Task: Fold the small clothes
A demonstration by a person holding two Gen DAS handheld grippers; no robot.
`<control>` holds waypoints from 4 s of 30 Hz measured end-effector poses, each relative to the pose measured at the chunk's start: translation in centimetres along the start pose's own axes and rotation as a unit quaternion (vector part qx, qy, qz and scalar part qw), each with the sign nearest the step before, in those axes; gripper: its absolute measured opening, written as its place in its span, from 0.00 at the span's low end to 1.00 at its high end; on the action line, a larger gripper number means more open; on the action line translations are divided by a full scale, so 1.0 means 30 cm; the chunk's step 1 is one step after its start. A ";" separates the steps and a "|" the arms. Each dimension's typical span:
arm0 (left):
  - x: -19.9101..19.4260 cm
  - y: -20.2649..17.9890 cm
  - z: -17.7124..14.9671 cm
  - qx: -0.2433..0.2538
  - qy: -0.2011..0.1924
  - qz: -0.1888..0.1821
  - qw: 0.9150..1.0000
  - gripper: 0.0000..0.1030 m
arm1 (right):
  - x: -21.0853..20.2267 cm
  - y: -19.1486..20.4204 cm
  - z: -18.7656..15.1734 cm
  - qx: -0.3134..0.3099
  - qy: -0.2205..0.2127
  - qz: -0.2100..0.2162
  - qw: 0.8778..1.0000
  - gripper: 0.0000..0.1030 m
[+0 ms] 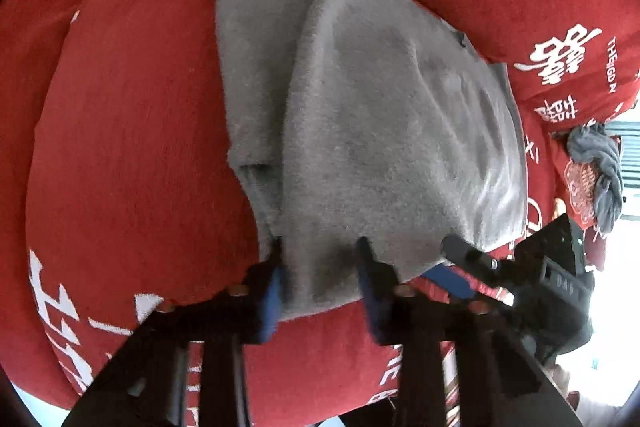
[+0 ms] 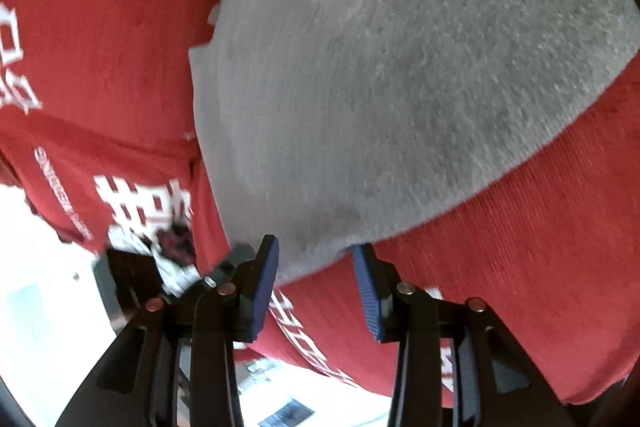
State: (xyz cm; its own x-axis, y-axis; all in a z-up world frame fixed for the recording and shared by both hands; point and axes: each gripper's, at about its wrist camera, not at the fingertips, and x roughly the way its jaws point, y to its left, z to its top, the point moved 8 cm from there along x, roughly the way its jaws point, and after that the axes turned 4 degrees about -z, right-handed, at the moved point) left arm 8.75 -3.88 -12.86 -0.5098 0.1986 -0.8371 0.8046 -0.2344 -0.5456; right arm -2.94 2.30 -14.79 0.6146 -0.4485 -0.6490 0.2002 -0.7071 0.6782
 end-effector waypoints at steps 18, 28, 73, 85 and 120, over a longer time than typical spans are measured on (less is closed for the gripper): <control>-0.038 0.041 -0.114 0.036 -0.011 0.062 0.997 0.07 | -0.022 -0.058 -0.057 -0.077 0.036 -0.094 0.992 0.07; -0.192 0.015 0.005 0.041 -0.064 0.101 0.992 0.07 | -0.239 -0.068 -0.056 -0.168 0.035 -0.169 0.971 0.15; 0.069 -0.081 0.521 0.030 -0.101 0.179 0.978 0.07 | -0.397 0.050 0.787 -0.240 -0.125 -0.262 0.927 0.06; 0.014 -0.090 0.512 0.027 -0.098 0.188 0.977 0.07 | -0.546 -0.019 0.890 -0.139 -0.179 -0.242 0.943 0.08; -0.057 -0.114 0.186 0.034 -0.066 0.220 0.973 1.00 | -0.329 0.005 0.263 -0.213 -0.055 -0.234 0.947 0.45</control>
State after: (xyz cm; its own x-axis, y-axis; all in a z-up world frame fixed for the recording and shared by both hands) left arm 5.17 -8.72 -9.78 -0.1586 -0.0580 -0.9856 0.9339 -0.3329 -0.1307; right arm -15.00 2.31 -11.02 0.3042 -0.2111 -0.9289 0.7351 -0.5681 0.3699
